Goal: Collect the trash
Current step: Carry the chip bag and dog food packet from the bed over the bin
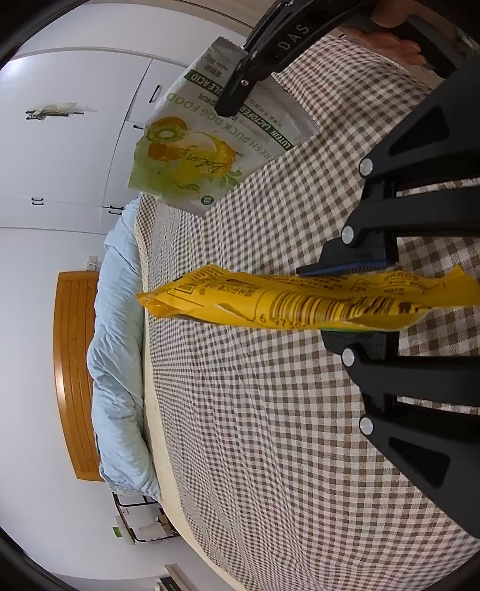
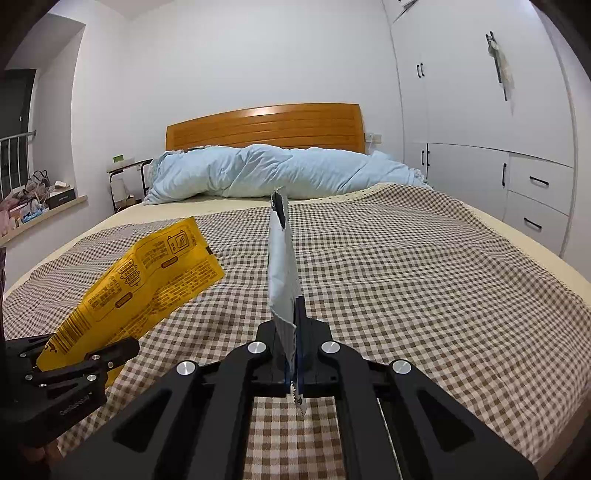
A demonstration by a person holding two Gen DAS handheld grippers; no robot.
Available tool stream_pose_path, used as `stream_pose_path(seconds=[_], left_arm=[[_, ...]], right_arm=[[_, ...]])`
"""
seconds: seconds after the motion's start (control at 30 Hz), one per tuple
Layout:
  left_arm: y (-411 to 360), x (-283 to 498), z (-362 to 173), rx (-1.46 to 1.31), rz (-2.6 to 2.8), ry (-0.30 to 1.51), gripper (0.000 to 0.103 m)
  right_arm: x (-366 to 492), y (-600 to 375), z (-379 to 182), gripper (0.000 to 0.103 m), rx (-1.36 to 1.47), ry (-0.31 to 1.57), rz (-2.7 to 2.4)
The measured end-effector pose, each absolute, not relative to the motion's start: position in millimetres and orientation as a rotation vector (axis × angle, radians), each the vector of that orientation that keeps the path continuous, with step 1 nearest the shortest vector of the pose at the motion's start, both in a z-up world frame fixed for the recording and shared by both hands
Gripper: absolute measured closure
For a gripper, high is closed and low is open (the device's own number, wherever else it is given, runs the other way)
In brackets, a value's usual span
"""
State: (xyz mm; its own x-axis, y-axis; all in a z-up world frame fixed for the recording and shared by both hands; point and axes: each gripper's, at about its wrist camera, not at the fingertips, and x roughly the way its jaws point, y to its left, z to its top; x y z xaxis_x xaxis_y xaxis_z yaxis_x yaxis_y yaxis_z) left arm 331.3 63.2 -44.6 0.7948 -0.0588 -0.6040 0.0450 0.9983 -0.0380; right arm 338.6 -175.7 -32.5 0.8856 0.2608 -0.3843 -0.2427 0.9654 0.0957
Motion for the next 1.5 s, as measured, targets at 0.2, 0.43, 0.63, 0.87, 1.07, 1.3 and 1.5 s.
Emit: stream_pose_path(seconds=[0.2, 0.43, 0.63, 0.87, 1.07, 1.3, 1.5], left_arm=[[58.1, 320.2, -41.4, -0.004, -0.075, 0.628, 0.085], [50.8, 297.6, -30.7, 0.006, -0.107, 0.59, 0.085], [40.7, 279.8, -15.8, 0.021, -0.126, 0.558, 0.085], [32.1, 249.4, 7.0, 0.027, -0.147, 0.524, 0.085], [25.2, 219.2, 22.5, 0.062, -0.151, 0.508, 0.085], [14.6, 179.8, 36.0, 0.091, -0.167, 0.502, 0.085], [9.6, 148.2, 40.8, 0.104, -0.18, 0.494, 0.085]], right_arm=[[330.8, -181.9, -29.6, 0.101, 0.031, 0.4, 0.227], [313.9, -192.3, -23.0, 0.101, 0.025, 0.393, 0.162], [290.8, -199.8, -9.9, 0.101, 0.001, 0.358, 0.126], [264.7, -214.6, 1.3, 0.101, 0.015, 0.335, 0.122], [237.4, -225.4, 10.7, 0.101, 0.033, 0.318, 0.137], [200.8, -233.4, 17.4, 0.101, 0.029, 0.312, 0.167], [168.5, -240.6, 19.6, 0.101, 0.027, 0.307, 0.187]])
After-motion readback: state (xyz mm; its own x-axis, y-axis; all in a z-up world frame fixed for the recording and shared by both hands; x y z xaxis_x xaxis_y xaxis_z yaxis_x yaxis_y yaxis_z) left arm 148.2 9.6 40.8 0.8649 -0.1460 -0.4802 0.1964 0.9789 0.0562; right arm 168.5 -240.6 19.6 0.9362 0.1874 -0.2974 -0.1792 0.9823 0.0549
